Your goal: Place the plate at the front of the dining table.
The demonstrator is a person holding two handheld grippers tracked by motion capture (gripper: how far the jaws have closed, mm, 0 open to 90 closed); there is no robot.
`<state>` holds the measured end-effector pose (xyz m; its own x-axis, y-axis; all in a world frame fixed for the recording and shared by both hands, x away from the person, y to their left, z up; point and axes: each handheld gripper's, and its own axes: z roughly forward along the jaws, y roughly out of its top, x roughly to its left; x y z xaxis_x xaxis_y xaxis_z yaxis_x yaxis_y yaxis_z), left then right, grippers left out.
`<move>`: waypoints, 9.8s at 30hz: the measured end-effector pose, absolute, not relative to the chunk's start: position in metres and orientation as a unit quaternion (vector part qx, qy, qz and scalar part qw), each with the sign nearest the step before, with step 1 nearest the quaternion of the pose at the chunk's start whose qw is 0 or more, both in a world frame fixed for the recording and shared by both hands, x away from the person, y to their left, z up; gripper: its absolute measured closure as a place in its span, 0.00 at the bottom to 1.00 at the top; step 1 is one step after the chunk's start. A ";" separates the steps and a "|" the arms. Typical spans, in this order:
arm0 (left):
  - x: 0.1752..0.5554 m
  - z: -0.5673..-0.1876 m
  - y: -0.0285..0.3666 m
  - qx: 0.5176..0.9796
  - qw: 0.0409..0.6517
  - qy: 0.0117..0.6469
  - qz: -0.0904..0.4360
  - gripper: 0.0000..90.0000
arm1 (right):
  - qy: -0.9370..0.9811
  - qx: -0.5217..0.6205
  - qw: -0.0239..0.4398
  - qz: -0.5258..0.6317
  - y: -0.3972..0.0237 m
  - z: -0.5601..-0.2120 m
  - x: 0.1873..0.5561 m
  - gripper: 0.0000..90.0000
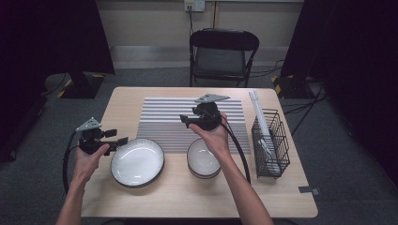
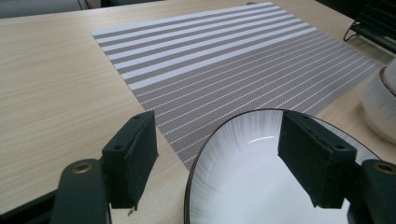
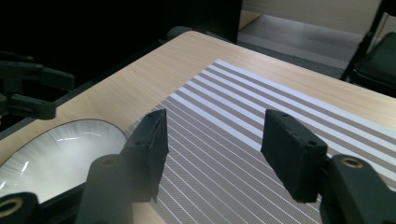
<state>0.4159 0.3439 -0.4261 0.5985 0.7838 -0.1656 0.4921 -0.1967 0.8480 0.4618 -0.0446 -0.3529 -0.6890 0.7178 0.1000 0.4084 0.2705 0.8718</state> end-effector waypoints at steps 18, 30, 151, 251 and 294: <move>0.414 -0.424 0.346 0.759 0.474 0.417 0.161 0.29 | 0.806 0.318 0.101 0.489 0.009 -0.359 0.461 0.49; 0.415 -0.430 0.354 0.754 0.477 0.424 0.157 0.32 | 0.824 0.286 0.071 0.484 0.051 -0.364 0.458 0.57; 0.430 -0.470 0.365 0.747 0.475 0.461 0.060 0.97 | 0.808 0.401 0.017 0.431 0.079 -0.461 0.471 0.98; 0.431 -0.467 0.372 0.744 0.478 0.464 0.055 0.93 | 0.802 0.385 0.011 0.457 0.085 -0.470 0.468 0.93; 0.438 -0.467 0.367 0.737 0.484 0.467 0.071 0.95 | 0.798 0.394 0.033 0.455 0.073 -0.462 0.476 0.93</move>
